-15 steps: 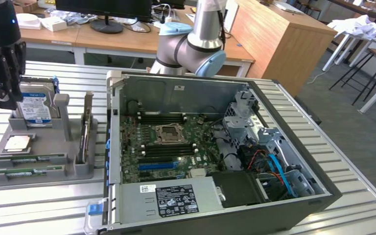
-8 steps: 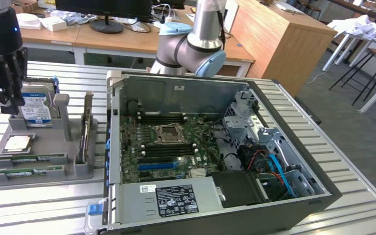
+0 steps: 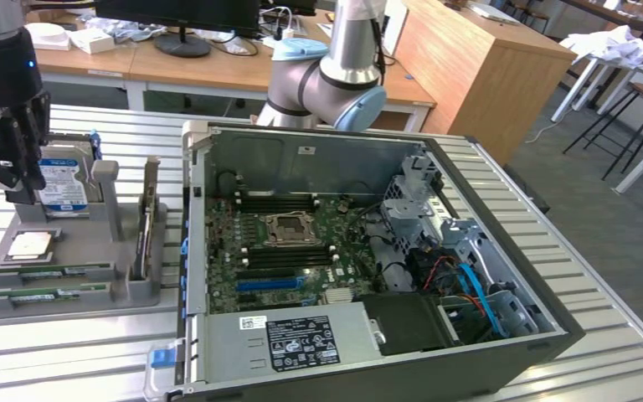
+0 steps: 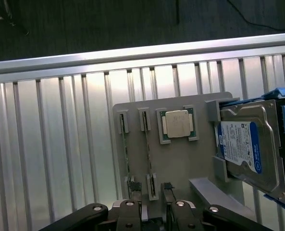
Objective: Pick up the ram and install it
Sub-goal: 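Pick up the ram and move it above insertion slot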
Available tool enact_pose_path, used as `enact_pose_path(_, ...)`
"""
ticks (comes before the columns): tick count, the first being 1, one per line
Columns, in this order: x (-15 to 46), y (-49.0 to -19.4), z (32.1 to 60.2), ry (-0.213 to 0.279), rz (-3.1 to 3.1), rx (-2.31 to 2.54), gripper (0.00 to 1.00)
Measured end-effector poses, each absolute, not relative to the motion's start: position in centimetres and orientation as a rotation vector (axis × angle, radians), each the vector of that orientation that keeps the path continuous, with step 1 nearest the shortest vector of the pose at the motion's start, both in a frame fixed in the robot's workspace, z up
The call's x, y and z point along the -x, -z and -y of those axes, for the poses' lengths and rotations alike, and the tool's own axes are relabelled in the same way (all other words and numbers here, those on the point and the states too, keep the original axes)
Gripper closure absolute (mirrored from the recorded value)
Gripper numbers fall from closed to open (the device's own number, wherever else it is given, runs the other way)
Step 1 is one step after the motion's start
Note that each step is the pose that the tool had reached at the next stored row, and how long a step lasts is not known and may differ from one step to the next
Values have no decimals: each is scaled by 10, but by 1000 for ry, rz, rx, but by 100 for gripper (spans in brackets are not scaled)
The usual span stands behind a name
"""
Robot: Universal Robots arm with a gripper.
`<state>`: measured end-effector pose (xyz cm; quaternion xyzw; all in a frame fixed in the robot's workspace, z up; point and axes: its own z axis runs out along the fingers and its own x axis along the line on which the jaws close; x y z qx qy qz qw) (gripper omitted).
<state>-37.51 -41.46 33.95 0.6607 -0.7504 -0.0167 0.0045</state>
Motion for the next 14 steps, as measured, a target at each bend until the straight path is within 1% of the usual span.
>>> enact_pose_path(14,375,-317,415,55,2352,-2071,70)
